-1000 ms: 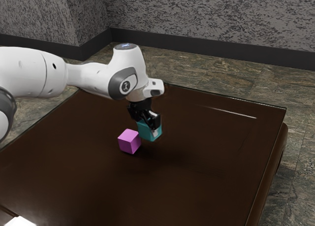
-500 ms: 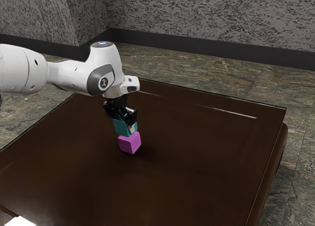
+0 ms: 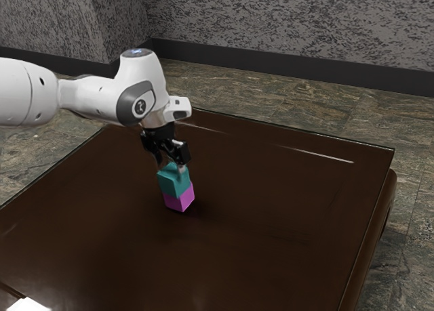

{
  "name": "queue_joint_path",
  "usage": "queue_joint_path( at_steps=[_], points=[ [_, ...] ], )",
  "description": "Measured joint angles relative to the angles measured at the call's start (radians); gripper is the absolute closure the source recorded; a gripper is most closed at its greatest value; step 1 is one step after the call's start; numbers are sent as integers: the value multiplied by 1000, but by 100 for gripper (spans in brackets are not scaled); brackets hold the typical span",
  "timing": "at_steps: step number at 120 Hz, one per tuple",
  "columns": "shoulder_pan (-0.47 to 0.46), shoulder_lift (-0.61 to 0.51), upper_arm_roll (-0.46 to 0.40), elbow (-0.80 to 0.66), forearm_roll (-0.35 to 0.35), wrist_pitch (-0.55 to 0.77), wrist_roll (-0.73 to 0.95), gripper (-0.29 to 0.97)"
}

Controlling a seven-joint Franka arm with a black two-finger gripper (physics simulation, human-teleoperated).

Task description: Pick up the blue block with one arm, and put the blue block on the pink block with one arm

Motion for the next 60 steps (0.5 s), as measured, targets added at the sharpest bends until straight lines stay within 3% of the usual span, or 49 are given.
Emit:
queue_joint_path(
  at_steps=[13, 23, 31, 40, 60],
  points=[
    [-10, -221, 9, -1, 45, -24, -17, 5],
    [-19, -333, 34, 81, 35, -127, -159, 3],
    [-20, -360, 52, 191, 70, -295, -318, 3],
    [-11, -364, 96, 197, 103, -438, -477, 2],
    [-12, -362, 108, 164, 110, -614, -767, 1]
  ],
)
